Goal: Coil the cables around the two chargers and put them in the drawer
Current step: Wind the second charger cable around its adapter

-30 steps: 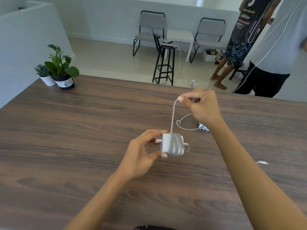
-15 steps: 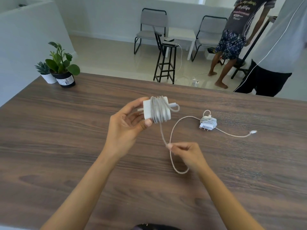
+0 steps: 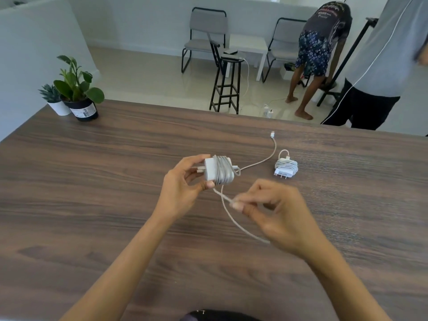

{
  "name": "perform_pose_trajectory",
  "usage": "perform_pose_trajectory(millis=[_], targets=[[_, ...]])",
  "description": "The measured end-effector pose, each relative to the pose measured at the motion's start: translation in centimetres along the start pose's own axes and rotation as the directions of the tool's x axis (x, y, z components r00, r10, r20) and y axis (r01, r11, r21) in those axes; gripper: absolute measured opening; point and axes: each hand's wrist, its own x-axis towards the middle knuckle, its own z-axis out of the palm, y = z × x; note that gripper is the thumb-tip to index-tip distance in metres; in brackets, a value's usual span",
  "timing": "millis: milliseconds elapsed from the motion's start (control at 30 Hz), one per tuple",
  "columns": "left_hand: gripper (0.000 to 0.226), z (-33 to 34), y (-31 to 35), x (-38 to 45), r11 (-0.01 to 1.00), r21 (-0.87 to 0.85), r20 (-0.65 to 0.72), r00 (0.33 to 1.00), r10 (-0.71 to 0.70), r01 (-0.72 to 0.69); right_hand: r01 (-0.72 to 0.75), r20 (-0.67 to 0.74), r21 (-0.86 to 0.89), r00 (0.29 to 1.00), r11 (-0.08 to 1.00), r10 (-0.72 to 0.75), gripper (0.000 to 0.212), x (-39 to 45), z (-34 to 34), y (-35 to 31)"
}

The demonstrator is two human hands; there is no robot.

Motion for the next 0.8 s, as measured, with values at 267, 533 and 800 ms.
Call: perform_pose_trajectory(millis=[267,533,800], targets=[[0.06,1.2,-0.3,-2.5,0.999,0.009,0.128,0.991,-0.038,0.038,0.064,-0.017,-0.098,0.998,0.993,-0.066,0.009,5.6,-1.4,0.0],[0.057,1.1,2.1,-3.2,0.996,-0.086,0.101,0.995,-0.008,0.017,-0.137,-0.047,0.268,0.987,0.954,0.155,0.015,7.6,-0.3,3.3],[0.064,0.5,4.4,-4.3,0.959,-0.284,0.155,0.987,0.052,-0.006,-0.331,-0.009,0.45,0.927,0.829,0.375,0.008,7.1,1.8,8.2]])
